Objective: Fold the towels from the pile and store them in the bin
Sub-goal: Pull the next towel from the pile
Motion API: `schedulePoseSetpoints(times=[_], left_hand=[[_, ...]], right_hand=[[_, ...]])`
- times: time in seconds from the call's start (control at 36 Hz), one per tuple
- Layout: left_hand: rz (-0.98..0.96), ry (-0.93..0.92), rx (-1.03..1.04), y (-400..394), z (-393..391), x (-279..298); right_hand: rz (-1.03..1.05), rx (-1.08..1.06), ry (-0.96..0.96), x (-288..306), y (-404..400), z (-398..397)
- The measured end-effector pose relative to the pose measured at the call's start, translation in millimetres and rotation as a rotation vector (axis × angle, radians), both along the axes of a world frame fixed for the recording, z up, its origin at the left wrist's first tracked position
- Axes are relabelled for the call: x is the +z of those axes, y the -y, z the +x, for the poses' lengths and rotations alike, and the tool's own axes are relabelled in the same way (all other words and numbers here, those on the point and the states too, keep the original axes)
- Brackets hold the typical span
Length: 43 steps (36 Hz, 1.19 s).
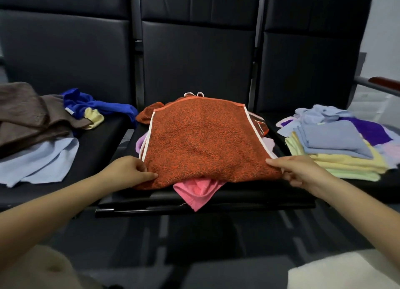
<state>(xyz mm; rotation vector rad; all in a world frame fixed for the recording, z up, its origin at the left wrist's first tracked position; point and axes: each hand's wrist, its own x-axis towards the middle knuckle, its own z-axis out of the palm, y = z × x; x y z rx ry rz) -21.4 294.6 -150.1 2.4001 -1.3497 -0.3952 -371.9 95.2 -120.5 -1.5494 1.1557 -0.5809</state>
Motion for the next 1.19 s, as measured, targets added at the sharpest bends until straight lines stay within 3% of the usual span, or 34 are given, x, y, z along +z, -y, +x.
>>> schedulePoseSetpoints(times=[0.11,0.28,0.5,0.69,0.83,1.0,1.06,1.14,1.19], left_hand=[[-0.056,0.223,0.005,-1,1,-4],[-0.095,0.197,0.022,4,-6,-8],[-0.080,0.109,-0.045,3,-3,-2],[-0.396,0.046,-0.094,-5,-3,1],[-0.569,0.036,-0.066,-9,-6,15],[-0.636,-0.335,0.009,-11,-18,15],[-0.607,-0.442,0.027,-10,-18,4],[-0.540,-0.538,0.077,-10,-15,-11],[-0.528,-0.624,0.128,-10,-12,-12]], right_hand=[[-0.036,0.115,0.007,-2,-8,3],[-0.183,0.089,0.330,-1,-18,15],[-0.224,0.245,0.184,-10,-15,11],[-0.372,0.416,-0.223,-13,-6,-3],[-0.394,0.229,-0.142,-18,7,-6],[-0.243,0.030,-0.039,-13,9,-6],[-0.241,0.016,-0.091,-14,9,-6],[-0.313,0.107,-0.197,-20,6,-8],[-0.310,0.192,-0.116,-18,0,-10]])
